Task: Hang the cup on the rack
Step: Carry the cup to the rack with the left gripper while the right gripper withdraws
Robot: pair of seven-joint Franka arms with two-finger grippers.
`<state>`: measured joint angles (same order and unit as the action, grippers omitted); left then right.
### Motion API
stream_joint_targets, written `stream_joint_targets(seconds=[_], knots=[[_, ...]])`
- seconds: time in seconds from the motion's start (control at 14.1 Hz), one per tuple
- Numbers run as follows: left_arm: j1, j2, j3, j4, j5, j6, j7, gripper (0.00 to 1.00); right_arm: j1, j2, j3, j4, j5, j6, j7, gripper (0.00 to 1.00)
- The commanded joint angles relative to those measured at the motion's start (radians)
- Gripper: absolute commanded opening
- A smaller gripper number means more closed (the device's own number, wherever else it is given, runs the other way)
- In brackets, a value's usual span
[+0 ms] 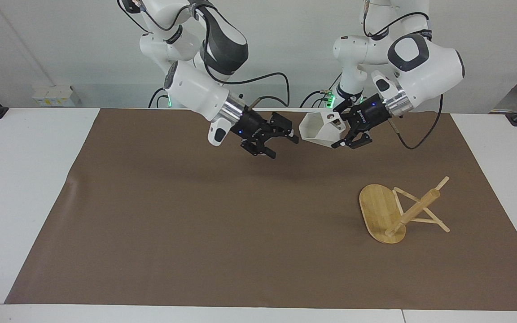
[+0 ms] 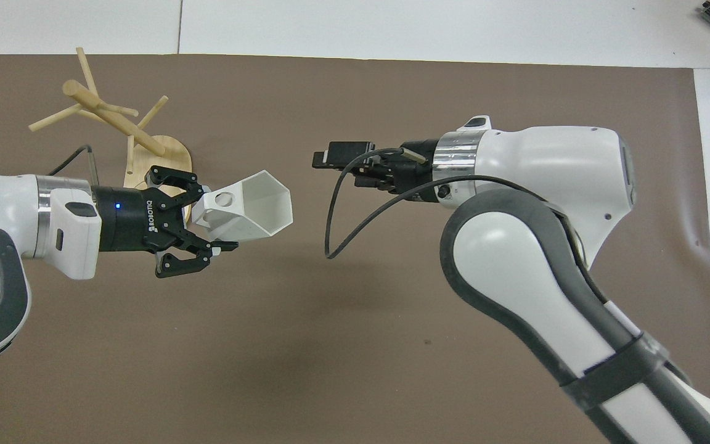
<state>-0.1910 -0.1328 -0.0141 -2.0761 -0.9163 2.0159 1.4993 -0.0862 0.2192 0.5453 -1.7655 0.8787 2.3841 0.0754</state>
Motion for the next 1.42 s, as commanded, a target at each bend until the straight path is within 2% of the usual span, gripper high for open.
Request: stream_joint_targets(seconds=[0.0, 0.28, 0.36, 0.57, 0.71, 0.85, 1.07, 1.21, 1.35], knots=[[0.005, -0.013, 0.003, -0.022, -0.018, 0.069, -0.016, 0.00, -0.010, -0.014, -0.082, -0.022, -0.050, 0.014, 0.010, 1.00], [0.001, -0.013, 0.003, -0.068, -0.012, 0.231, -0.089, 0.00, -0.010, -0.015, -0.208, -0.023, -0.145, 0.001, 0.006, 1.00], [-0.001, -0.013, 0.003, -0.077, -0.012, 0.266, -0.124, 0.00, -0.010, -0.015, -0.228, -0.022, -0.212, -0.006, 0.003, 1.00], [-0.008, -0.008, 0.003, -0.085, 0.008, 0.336, -0.273, 0.00, -0.010, -0.030, -0.261, -0.008, -0.543, -0.066, 0.004, 1.00], [-0.008, -0.005, 0.003, -0.082, 0.084, 0.354, -0.350, 0.00, -0.012, -0.043, -0.284, -0.005, -0.697, -0.126, 0.010, 1.00], [-0.010, 0.004, 0.003, -0.076, 0.132, 0.366, -0.474, 0.00, -0.012, -0.052, -0.323, 0.007, -0.753, -0.218, 0.009, 1.00], [-0.021, 0.030, -0.003, -0.039, 0.275, 0.368, -0.728, 0.00, -0.012, -0.057, -0.390, 0.047, -0.817, -0.356, 0.004, 1.00], [-0.040, 0.041, -0.004, -0.033, 0.345, 0.441, -0.775, 0.00, -0.012, -0.064, -0.418, 0.067, -0.836, -0.428, 0.004, 1.00], [-0.054, 0.054, -0.004, -0.042, 0.346, 0.509, -0.777, 0.00, -0.012, -0.078, -0.435, 0.106, -0.848, -0.518, 0.006, 1.00]])
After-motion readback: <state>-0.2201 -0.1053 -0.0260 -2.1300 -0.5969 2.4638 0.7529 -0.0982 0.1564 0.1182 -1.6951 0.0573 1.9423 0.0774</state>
